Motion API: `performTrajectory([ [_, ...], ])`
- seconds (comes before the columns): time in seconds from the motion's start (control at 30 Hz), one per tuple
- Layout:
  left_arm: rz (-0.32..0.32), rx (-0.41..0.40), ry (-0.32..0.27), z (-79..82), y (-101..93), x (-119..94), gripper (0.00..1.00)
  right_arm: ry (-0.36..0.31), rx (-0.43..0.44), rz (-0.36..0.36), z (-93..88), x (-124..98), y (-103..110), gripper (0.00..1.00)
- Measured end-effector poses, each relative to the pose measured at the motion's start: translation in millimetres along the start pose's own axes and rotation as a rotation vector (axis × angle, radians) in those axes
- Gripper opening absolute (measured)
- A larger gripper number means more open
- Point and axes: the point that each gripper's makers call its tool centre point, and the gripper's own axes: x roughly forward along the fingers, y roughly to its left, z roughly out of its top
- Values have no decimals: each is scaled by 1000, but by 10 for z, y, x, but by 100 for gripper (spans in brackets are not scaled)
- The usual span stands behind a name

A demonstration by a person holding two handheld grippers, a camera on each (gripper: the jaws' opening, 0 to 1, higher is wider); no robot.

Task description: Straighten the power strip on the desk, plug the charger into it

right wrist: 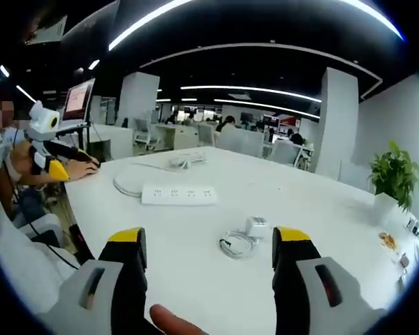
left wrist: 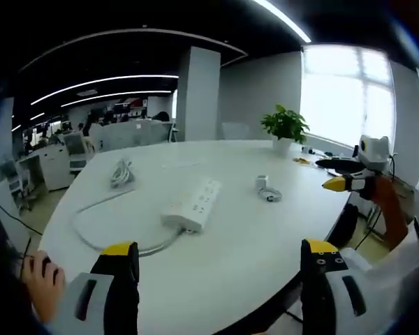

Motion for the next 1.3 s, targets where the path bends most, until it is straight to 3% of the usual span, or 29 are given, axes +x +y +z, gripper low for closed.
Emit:
performTrajectory([
  [0.17,16,1,8,-26,47,17,96,20,13,-1,-65,-10,-16,80],
  [0.37,26,35,28,-24,63,62,96,21,27,-7,-85,11,-27,79],
  [0.6,37,-5,23,-5,95,103,96,61,-6,-6,-220,58,-39,76],
  [0.83,63,-14,31,-33,154,73,96,56,16,60,-195,94,96,78],
  [0.97,58,15,37,-24,139,75,96,76,6,78,-238,116,194,85],
  [1.1,39,48,46,0,80,110,96,79,9,76,-222,123,177,85],
  [1.3,61,74,55,49,115,123,96,63,1,64,-168,124,129,84],
])
